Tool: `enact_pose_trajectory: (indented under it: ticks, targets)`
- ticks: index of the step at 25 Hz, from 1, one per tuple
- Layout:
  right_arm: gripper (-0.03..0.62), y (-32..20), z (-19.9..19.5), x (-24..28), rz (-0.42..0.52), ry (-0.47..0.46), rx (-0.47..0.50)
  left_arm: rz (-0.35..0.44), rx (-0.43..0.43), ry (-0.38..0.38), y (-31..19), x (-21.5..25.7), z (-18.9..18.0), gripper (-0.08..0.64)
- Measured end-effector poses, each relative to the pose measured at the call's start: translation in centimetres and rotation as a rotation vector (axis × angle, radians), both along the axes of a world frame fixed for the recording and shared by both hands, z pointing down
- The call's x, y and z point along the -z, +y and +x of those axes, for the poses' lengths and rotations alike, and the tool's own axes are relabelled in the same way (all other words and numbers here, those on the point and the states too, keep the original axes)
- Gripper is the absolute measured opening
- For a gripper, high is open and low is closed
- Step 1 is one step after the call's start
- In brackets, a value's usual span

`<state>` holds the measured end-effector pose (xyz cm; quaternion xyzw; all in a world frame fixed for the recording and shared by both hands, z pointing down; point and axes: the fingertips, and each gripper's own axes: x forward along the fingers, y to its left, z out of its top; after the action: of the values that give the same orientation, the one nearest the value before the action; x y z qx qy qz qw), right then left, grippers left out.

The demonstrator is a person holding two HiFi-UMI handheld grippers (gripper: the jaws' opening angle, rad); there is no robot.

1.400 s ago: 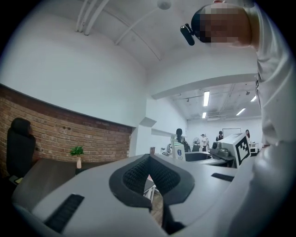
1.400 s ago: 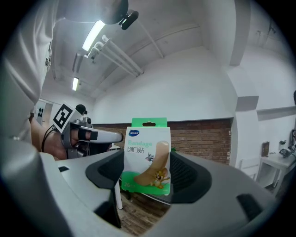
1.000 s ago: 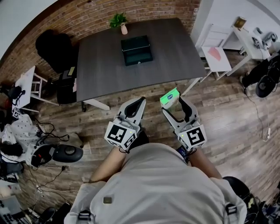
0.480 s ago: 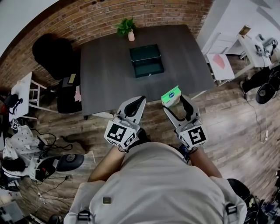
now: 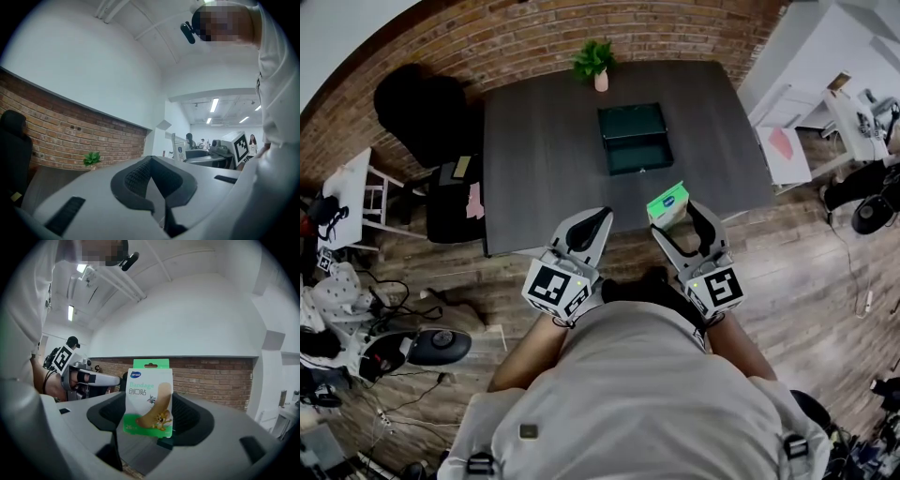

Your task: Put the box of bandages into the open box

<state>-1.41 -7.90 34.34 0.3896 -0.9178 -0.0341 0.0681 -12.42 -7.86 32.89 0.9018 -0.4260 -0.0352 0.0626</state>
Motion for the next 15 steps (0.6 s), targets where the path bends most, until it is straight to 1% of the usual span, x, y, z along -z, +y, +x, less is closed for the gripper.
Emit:
enact_pose_trajectory:
  ticks: [4, 11, 15]
  targets:
    - [0.301, -2.1, -1.3, 0.0, -0.017, 0.013, 0.02, -0.018, 0.005, 0.006, -1.6, 0.3, -1.0, 0.015]
    - [0.301, -5.4, -2.0, -1.4, -0.044, 0.019, 0.093, -0.025, 0.056, -0.01, -4.4, 0.1, -1.5, 0.015]
    - [0.301, -8.6, -2.3, -2.7, -0.088, 0.028, 0.143, -0.055, 0.101, -0.015, -7.4, -0.7, -1.7, 0.015]
